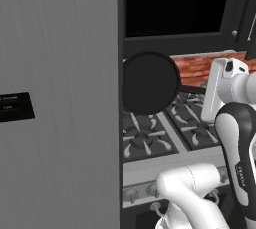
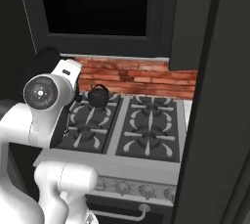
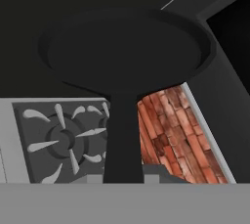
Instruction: Pick the pan from the cabinet and place it on the stove. Then turn on the stove burner for the pan.
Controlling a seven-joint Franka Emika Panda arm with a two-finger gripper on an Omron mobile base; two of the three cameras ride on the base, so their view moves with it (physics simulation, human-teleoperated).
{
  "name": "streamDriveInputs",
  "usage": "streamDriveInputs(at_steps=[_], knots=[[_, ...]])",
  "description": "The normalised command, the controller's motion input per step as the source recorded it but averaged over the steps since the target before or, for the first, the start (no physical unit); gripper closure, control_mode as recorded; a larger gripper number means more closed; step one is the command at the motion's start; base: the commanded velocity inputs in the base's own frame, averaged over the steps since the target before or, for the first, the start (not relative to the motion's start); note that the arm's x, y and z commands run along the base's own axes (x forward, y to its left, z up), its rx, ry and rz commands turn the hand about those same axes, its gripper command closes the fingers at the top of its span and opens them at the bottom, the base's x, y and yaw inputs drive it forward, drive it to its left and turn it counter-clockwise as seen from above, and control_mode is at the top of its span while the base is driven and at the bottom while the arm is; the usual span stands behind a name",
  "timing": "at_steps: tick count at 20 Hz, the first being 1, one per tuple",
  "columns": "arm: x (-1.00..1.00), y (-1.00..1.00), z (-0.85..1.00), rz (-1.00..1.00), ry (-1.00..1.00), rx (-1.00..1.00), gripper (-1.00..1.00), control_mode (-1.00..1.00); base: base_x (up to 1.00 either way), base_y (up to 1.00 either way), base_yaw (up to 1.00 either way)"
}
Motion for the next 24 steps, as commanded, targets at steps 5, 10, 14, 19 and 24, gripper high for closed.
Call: streamDriveInputs(at_steps=[5,10,14,19,24], knots=[[0.00,0.00,0.00,0.00,0.00,0.00,1.00,1.00,0.32,0.00,0.00],[0.00,0.00,0.00,0.00,0.00,0.00,1.00,1.00,0.01,0.00,0.00],[0.00,0.00,0.00,0.00,0.00,0.00,1.00,1.00,0.00,0.00,0.00],[0.00,-0.29,-0.14,-0.03,0.05,0.02,1.00,-1.00,0.00,0.00,0.00],[0.00,-0.60,-0.19,-0.08,0.12,0.04,1.00,-1.00,0.00,0.00,0.00]])
